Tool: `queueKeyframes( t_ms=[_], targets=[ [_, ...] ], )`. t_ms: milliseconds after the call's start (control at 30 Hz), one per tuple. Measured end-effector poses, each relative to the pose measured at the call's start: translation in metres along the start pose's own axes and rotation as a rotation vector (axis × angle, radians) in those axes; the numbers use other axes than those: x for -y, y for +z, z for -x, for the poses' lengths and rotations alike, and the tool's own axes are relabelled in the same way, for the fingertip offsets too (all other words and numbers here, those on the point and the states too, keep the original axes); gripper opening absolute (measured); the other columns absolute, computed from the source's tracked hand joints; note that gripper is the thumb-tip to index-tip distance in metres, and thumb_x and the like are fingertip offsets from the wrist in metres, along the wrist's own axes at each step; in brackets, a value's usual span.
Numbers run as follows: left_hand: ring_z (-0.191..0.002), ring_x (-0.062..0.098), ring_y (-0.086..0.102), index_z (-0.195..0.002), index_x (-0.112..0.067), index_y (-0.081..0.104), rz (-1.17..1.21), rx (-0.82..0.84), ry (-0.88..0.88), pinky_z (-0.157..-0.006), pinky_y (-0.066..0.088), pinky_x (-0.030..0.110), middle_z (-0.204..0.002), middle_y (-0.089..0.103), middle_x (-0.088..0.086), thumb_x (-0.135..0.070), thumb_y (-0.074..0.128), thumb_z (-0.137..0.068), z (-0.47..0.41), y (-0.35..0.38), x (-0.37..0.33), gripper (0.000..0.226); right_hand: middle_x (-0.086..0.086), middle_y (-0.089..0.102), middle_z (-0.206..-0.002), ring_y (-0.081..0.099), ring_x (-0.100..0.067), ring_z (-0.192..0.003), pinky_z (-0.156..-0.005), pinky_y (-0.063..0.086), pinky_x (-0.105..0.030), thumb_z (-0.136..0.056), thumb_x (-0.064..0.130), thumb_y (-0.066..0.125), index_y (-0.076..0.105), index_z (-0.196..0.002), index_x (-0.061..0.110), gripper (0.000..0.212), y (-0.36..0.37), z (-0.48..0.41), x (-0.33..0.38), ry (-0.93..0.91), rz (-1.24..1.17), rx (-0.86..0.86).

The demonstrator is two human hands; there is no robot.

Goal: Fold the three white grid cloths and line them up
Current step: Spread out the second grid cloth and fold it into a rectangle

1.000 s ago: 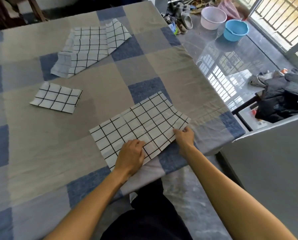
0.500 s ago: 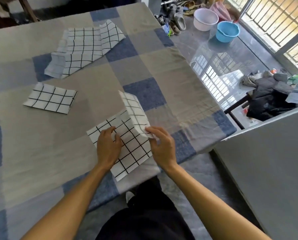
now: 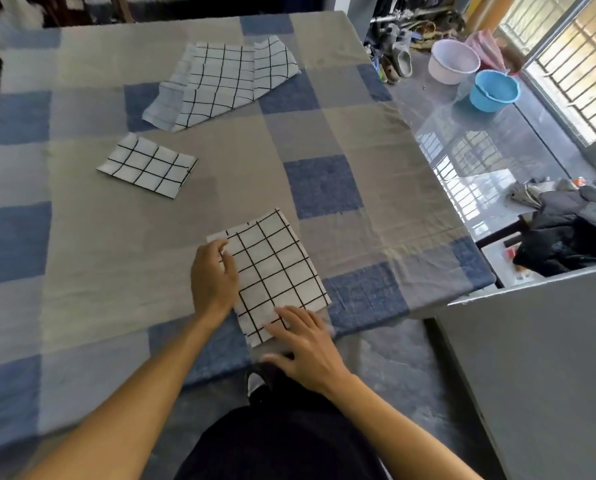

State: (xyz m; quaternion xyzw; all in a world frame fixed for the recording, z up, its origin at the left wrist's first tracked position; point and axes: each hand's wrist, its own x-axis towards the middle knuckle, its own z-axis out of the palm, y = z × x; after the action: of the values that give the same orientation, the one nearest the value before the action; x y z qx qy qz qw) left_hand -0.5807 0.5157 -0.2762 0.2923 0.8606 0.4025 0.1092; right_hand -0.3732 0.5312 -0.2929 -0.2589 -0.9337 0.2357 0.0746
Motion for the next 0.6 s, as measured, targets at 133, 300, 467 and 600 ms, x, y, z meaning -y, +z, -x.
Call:
queueKeyframes(
  t_ms=[133,300,467,600],
  targets=[
    [-0.110,0.027,0.054,-0.121,-0.006,0.056,-0.161,0.220,0.243,-0.094,0.041,0.040,-0.120,0.057,0.013,-0.015,0.049,-0.092,0.012,0.022,-0.011,0.031,-0.010,0.045,-0.144,0.038,-0.028,-0.136,-0.109,0.031,-0.045,-0.091,0.049,0.040,0.049,-0.134,0.026,0.050,-0.013,-0.012,-0.010,0.206,0.091,0.003],
    [-0.135,0.030,0.034,-0.137,-0.010,0.043,-0.391,0.480,0.395,-0.108,0.028,0.045,-0.145,0.039,0.016,-0.025,0.048,-0.094,0.035,0.042,-0.007,0.046,-0.008,0.009,-0.160,0.005,-0.023,-0.147,-0.117,0.004,-0.039,-0.086,0.061,0.006,0.016,-0.152,0.022,0.077,-0.018,-0.029,-0.038,0.315,0.140,0.203],
    [-0.144,0.028,0.011,-0.147,-0.016,0.026,-0.531,0.563,0.445,-0.116,0.010,0.044,-0.156,0.016,0.013,-0.030,0.037,-0.098,0.031,0.049,-0.005,0.052,-0.007,-0.009,-0.159,-0.019,-0.018,-0.142,-0.116,-0.011,-0.038,-0.086,0.066,-0.004,0.003,-0.152,0.015,0.083,-0.009,-0.025,-0.051,0.310,0.192,0.280],
    [-0.146,0.025,-0.001,-0.150,-0.017,0.015,-0.578,0.591,0.498,-0.116,0.000,0.042,-0.158,0.004,0.012,-0.019,0.031,-0.097,0.009,0.066,-0.025,0.055,-0.010,0.004,-0.158,-0.005,-0.022,-0.146,-0.119,-0.002,-0.040,-0.099,0.052,0.009,0.012,-0.150,0.009,0.068,-0.002,-0.030,-0.051,0.217,0.193,0.195]
  ],
)
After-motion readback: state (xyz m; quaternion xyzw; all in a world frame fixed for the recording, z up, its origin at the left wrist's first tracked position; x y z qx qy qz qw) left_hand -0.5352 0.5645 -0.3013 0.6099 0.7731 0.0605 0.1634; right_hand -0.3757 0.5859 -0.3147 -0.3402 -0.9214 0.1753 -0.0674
